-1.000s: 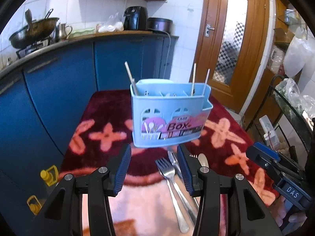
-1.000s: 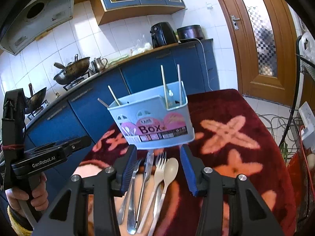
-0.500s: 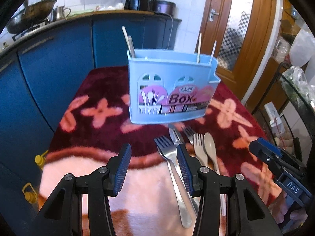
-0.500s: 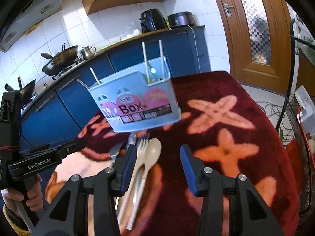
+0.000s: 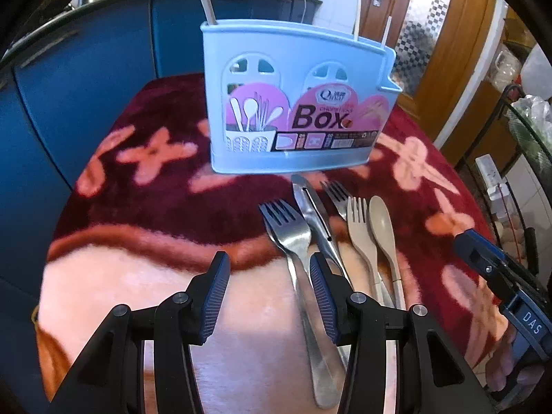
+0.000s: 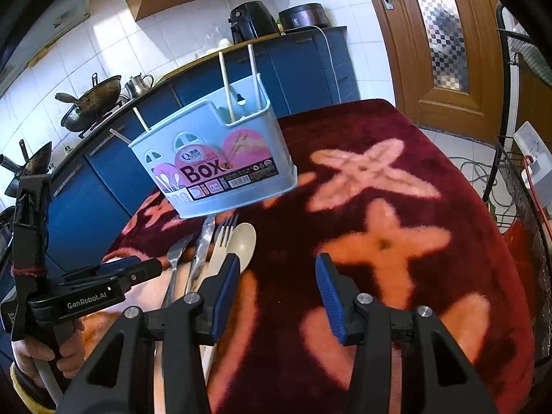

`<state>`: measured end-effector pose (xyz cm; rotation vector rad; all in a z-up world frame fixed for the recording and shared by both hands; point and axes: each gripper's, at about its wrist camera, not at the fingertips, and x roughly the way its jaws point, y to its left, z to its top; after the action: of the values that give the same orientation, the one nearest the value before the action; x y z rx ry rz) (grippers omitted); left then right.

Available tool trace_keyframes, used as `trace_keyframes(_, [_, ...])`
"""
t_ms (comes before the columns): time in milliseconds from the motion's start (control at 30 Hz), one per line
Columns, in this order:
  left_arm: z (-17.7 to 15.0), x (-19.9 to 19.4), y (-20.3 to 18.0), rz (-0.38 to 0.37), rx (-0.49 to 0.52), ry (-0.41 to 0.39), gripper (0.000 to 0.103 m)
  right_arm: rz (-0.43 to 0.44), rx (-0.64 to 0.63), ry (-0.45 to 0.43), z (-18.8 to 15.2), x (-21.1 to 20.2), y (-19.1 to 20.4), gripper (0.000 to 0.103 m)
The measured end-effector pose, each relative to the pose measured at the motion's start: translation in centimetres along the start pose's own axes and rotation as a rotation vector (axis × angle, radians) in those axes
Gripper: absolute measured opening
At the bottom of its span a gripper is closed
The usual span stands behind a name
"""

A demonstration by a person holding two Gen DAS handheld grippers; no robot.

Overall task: Organize utensils
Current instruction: 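Lower both open tools over the pile of forks, knives and spoons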

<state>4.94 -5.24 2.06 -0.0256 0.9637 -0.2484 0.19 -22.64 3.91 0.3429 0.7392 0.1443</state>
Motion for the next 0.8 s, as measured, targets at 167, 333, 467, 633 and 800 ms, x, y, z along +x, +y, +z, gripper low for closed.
trace_keyframes(167, [0.0,0.3,-0.4,-0.06,-0.006,-0.005,0.049,-0.003,0.015,0.008,-0.2,0.3,-0.5,0.049])
trace_keyframes(333, [0.1,0.9,-0.9,-0.084,-0.009,-0.009,0.046,-0.005,0.021,0.015,-0.3,0.5,-0.8,0.049])
trace_keyframes(467, [0.2,1.4,-0.9,-0.104,-0.023,-0.017,0.033,-0.006,0.024,0.019,-0.4,0.6,-1.0,0.049])
trace_keyframes(633, [0.3,1.9,-0.9,-0.136,-0.033,-0.011,0.024,-0.006,0.027,0.027,-0.4,0.9,-1.1,0.049])
trace_keyframes(800, [0.5,2.0,-1.0,-0.167,-0.039,-0.02,0.022,-0.007,0.025,0.036,-0.5,1.1,-1.1,0.049])
